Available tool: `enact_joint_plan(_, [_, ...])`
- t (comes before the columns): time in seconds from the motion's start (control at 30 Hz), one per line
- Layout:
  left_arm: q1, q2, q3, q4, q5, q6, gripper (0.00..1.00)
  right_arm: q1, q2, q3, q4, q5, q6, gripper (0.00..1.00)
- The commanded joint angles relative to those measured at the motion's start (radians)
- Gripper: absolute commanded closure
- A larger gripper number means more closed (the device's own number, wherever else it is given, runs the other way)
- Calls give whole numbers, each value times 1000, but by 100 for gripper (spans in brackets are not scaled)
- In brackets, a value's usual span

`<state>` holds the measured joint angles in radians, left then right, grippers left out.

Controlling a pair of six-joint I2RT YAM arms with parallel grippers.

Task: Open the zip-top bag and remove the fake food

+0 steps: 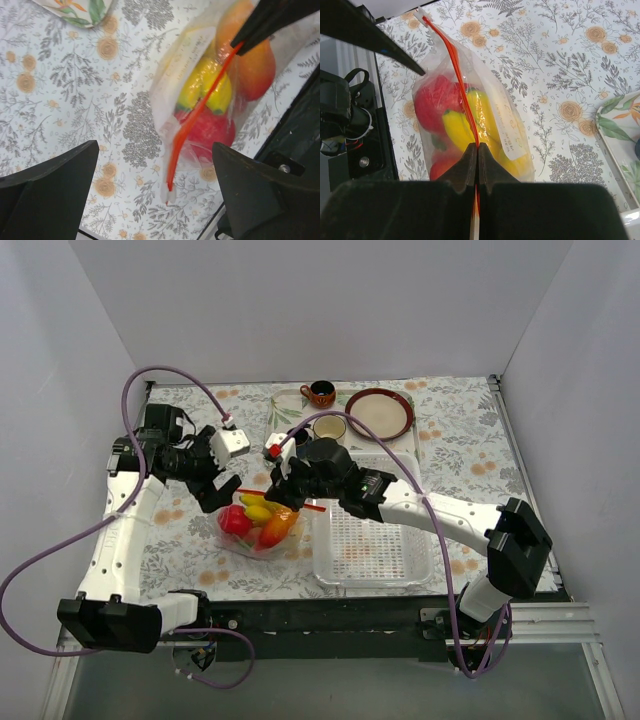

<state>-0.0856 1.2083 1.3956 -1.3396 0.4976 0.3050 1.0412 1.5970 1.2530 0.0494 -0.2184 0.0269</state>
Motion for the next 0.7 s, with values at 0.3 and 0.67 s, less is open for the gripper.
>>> enact_joint_plan(0.3, [481, 26, -35, 144, 448, 50, 2, -53, -95, 11, -28, 48, -24, 99])
enact_joint_plan(0.67, [570, -73, -254, -46, 816, 331, 2, -61, -111, -21, -2, 39, -18, 99])
